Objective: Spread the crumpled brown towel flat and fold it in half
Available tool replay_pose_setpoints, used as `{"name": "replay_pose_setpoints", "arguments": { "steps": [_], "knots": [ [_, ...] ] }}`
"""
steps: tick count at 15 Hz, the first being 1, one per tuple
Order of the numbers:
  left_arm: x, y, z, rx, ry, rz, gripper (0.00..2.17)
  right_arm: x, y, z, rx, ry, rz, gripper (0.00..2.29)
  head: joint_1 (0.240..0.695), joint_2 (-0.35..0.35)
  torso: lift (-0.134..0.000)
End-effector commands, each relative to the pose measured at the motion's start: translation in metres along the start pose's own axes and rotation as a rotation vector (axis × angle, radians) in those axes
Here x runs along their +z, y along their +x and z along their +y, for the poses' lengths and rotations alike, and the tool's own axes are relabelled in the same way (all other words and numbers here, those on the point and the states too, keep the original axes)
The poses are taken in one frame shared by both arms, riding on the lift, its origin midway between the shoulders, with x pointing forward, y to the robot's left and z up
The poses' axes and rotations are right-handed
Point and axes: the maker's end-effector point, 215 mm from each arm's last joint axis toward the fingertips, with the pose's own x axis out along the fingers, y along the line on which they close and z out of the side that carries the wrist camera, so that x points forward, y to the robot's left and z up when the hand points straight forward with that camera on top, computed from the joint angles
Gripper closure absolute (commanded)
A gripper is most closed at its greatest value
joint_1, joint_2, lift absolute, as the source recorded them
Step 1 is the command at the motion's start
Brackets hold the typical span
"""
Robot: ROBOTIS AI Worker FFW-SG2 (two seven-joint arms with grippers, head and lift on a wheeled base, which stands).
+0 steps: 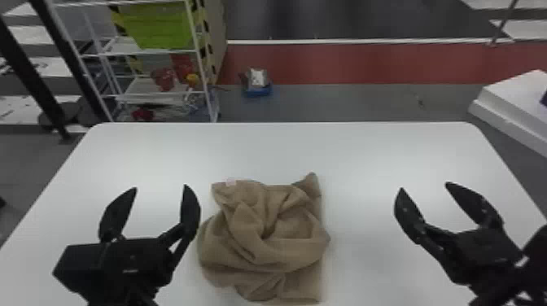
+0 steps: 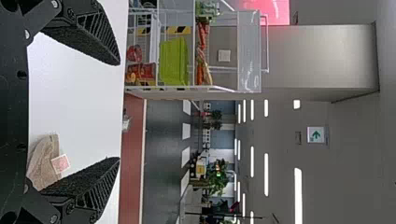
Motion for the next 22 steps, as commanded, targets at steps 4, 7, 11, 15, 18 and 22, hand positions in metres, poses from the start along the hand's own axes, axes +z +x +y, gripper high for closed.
{"name": "replay_pose_setpoints", "arguments": {
  "steps": [4,7,11,15,18,22],
  "knots": [
    [-0.001,0.001,-0.004,-0.004,0.017,-0.001,0.17,0.0,-0.001,-0.004,-0.003,-0.001,0.0,0.14,0.695,0.032,-0.124],
    [-0.001,0.001,-0.005,-0.007,0.029,-0.003,0.16,0.006,-0.001,-0.004,-0.003,-0.001,-0.018,0.14,0.695,0.026,-0.124],
    [-0.002,0.0,-0.008,-0.013,0.038,-0.002,0.16,0.008,-0.001,-0.003,-0.002,0.0,-0.02,0.14,0.695,0.022,-0.124],
    [0.0,0.001,-0.008,-0.013,0.038,-0.006,0.16,0.006,-0.002,-0.006,-0.004,-0.003,-0.015,0.14,0.695,0.023,-0.124],
    [-0.001,0.007,-0.013,-0.03,0.039,-0.006,0.17,0.0,-0.007,-0.015,-0.007,0.003,-0.006,0.14,0.695,0.016,-0.124],
    [-0.019,0.014,-0.015,-0.036,0.053,0.021,0.17,-0.007,-0.016,-0.024,-0.005,0.004,-0.012,0.15,0.695,-0.005,-0.124]
  ]
}}
